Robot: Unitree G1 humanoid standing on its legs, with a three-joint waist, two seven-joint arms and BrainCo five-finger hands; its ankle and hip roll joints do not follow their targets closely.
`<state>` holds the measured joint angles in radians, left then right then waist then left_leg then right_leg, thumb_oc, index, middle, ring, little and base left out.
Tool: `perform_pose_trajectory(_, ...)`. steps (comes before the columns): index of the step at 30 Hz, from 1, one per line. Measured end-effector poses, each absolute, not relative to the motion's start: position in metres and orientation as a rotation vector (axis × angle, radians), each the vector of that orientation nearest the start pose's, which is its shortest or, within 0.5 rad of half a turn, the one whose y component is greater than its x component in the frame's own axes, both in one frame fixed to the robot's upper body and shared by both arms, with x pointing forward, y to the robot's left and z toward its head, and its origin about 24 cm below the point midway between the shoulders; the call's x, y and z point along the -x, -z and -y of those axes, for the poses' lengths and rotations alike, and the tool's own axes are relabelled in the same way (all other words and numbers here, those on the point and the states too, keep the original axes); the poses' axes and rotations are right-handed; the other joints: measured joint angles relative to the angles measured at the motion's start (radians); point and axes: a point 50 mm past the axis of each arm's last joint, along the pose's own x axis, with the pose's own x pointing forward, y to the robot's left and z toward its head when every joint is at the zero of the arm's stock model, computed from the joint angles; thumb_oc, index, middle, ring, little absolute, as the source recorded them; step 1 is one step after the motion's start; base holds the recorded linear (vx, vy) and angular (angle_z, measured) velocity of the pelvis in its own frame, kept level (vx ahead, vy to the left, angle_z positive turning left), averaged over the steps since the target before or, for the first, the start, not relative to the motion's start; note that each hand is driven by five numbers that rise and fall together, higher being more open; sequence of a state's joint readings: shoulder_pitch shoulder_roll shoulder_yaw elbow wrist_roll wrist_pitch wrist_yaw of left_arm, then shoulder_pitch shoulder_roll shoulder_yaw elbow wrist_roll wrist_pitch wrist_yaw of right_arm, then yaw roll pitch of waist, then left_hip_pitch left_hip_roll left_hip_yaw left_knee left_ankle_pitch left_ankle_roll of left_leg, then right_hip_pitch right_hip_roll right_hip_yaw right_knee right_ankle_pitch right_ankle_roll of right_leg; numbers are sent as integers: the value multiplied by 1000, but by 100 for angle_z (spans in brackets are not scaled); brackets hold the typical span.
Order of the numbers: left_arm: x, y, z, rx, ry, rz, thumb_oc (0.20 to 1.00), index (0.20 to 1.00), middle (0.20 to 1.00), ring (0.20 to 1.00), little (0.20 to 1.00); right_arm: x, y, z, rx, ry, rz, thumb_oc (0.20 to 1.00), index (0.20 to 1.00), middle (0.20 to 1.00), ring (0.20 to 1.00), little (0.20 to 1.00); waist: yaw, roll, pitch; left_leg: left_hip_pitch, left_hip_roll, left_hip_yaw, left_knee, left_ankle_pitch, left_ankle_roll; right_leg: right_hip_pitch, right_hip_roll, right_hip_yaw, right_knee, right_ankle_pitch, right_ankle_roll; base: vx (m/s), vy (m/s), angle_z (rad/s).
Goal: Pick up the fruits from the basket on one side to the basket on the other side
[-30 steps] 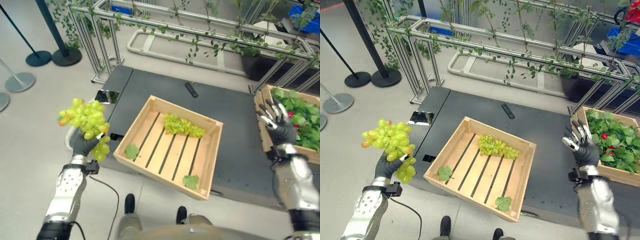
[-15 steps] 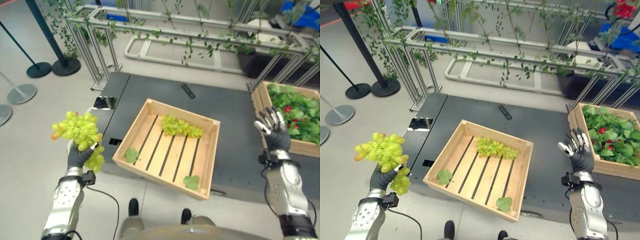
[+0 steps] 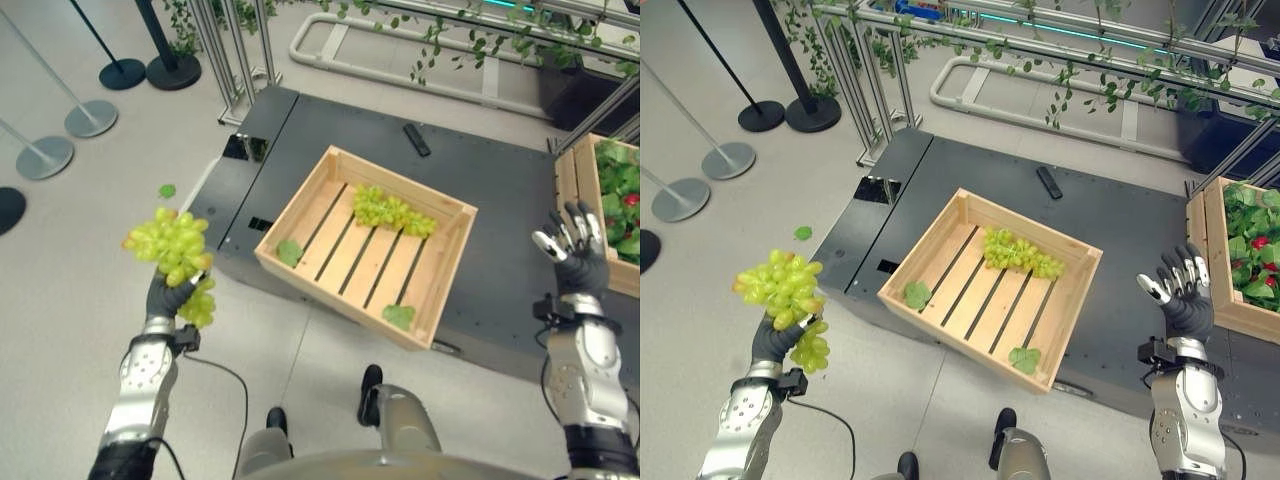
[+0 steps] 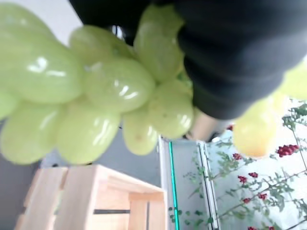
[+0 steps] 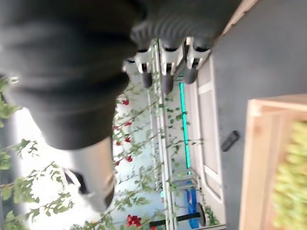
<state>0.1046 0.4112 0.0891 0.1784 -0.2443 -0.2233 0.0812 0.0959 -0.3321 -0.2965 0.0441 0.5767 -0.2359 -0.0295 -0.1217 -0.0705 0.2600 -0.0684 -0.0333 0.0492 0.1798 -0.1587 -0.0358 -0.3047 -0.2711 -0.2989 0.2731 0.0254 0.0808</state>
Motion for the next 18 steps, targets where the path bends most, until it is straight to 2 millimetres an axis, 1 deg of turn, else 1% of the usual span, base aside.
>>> perform_pose_trajectory(1, -219, -27, -270, -195, -224, -27, 200, 200, 200, 200, 200, -216, -67, 294, -196, 380, 221, 1000, 1000, 1000, 1000, 1000, 1, 0, 1, -15, -9, 23, 23, -4, 16, 5, -3, 4, -54, 55, 2, -464, 337, -69)
perform_pose_trajectory(2, -215, -25, -273, -219, -228, -44, 200, 200, 200, 200, 200, -215, -64, 293, -189, 375, 208, 1000, 1000, 1000, 1000, 1000, 5, -5, 10, -22, -23, 38, 46, -8, 41, 32, -19, 24, -131, 117, 25, -342, 237, -47)
perform_pose_trajectory(3, -215, -25, -274, -224, -226, -46, 200, 200, 200, 200, 200, -213, -61, 293, -183, 379, 195, 1000, 1000, 1000, 1000, 1000, -3, -6, 11, -37, -38, 36, 75, -16, 57, 43, -15, 51, -161, 154, 31, -397, 224, -43)
perform_pose_trajectory(4, -216, -25, -275, -230, -227, -45, 200, 200, 200, 200, 200, -212, -57, 293, -177, 383, 173, 1000, 1000, 1000, 1000, 1000, -2, 6, 29, -50, -36, 63, 92, -14, 84, 50, -14, 120, -200, 236, 85, -243, 112, -44)
perform_pose_trajectory(5, -216, -24, -276, -228, -235, -50, 200, 200, 200, 200, 200, -212, -52, 290, -171, 371, 143, 1000, 1000, 1000, 1000, 1000, 9, 21, 36, -54, -20, 94, 85, -6, 97, 39, -14, 108, -163, 176, 95, -317, 164, -63)
perform_pose_trajectory(6, -214, -23, -277, -229, -242, -53, 200, 200, 200, 200, 200, -212, -51, 289, -172, 361, 134, 1000, 1000, 1000, 1000, 1000, 12, 25, 35, -60, -6, 125, 78, 8, 105, 37, -14, 93, -111, 145, 89, -268, 142, -61)
perform_pose_trajectory(7, -213, -23, -278, -230, -244, -57, 200, 200, 200, 200, 200, -212, -51, 288, -170, 356, 133, 1000, 1000, 1000, 1000, 1000, 25, 31, 37, -59, -5, 128, 69, 16, 100, 27, -16, 93, -60, 110, 81, -245, 86, -39)
perform_pose_trajectory(8, -212, -22, -279, -229, -249, -59, 200, 200, 200, 200, 200, -212, -51, 289, -166, 356, 135, 1000, 1000, 1000, 1000, 1000, 25, 36, 35, -76, 9, 143, 61, 52, 121, 43, -10, 120, 77, 30, 93, -170, 37, -21)
perform_pose_trajectory(9, -212, -22, -279, -223, -256, -58, 200, 200, 200, 200, 200, -212, -50, 289, -167, 356, 131, 1000, 1000, 1000, 1000, 1000, 31, 38, 33, -73, 17, 143, 39, 69, 116, 44, 4, 158, 172, -16, 94, -114, -34, -28)
perform_pose_trajectory(10, -208, -21, -281, -224, -264, -66, 200, 200, 200, 200, 200, -211, -50, 288, -168, 346, 130, 1000, 1000, 1000, 1000, 1000, 41, 32, 19, -65, 22, 144, -7, 93, 112, 83, 30, 181, 186, -72, 101, -64, -63, -37)
perform_pose_trajectory(11, -206, -21, -283, -232, -267, -71, 200, 200, 200, 200, 200, -212, -52, 287, -168, 339, 138, 1000, 1000, 1000, 1000, 1000, 56, 28, 13, -67, 19, 139, -20, 100, 104, 113, 33, 180, 146, -88, 103, -66, -116, -60)
perform_pose_trajectory(12, -202, -20, -288, -240, -284, -83, 200, 200, 200, 200, 200, -214, -55, 285, -174, 328, 153, 1000, 1000, 1000, 1000, 1000, 76, 14, 3, -66, 15, 133, -36, 123, 86, 187, 42, 190, 49, -116, 106, -76, -157, -50)
perform_pose_trajectory(13, -200, -19, -290, -242, -292, -89, 200, 200, 200, 200, 200, -213, -54, 284, -179, 329, 152, 1000, 1000, 1000, 1000, 1000, 86, 4, -12, -66, 7, 122, -49, 133, 77, 223, 45, 195, -23, -121, 105, -95, -168, -50)
perform_pose_trajectory(14, -195, -18, -294, -254, -304, -103, 200, 200, 200, 200, 200, -213, -52, 281, -193, 326, 151, 1000, 1000, 1000, 1000, 1000, 89, -16, -45, -81, -9, 99, -52, 150, 68, 280, 48, 198, -130, -130, 94, -107, -194, -26)
perform_pose_trajectory(15, -193, -15, -294, -247, -313, -113, 200, 200, 200, 200, 200, -212, -50, 281, -195, 328, 140, 1000, 1000, 1000, 1000, 1000, 82, -6, -56, -87, 0, 83, -53, 157, 55, 292, 61, 193, -180, -132, 82, -66, -174, -26)
perform_pose_trajectory(16, -190, -12, -293, -240, -316, -126, 200, 200, 200, 200, 200, -213, -50, 280, -197, 320, 142, 1000, 1000, 1000, 1000, 1000, 83, 5, -73, -86, 13, 74, -84, 167, 40, 279, 78, 195, -187, -112, 64, -26, -196, -12)
perform_pose_trajectory(17, -188, -9, -292, -230, -321, -136, 200, 200, 200, 200, 200, -211, -49, 281, -196, 322, 134, 1000, 1000, 1000, 1000, 1000, 82, 12, -83, -84, 21, 74, -98, 175, 29, 281, 91, 200, -193, -109, 56, -18, -202, -11)
perform_pose_trajectory(18, -186, -6, -290, -221, -322, -147, 200, 200, 200, 200, 200, -208, -46, 282, -195, 329, 121, 1000, 1000, 1000, 1000, 1000, 81, 20, -100, -84, 31, 76, -113, 178, 25, 280, 102, 200, -203, -102, 45, -41, -221, -2)
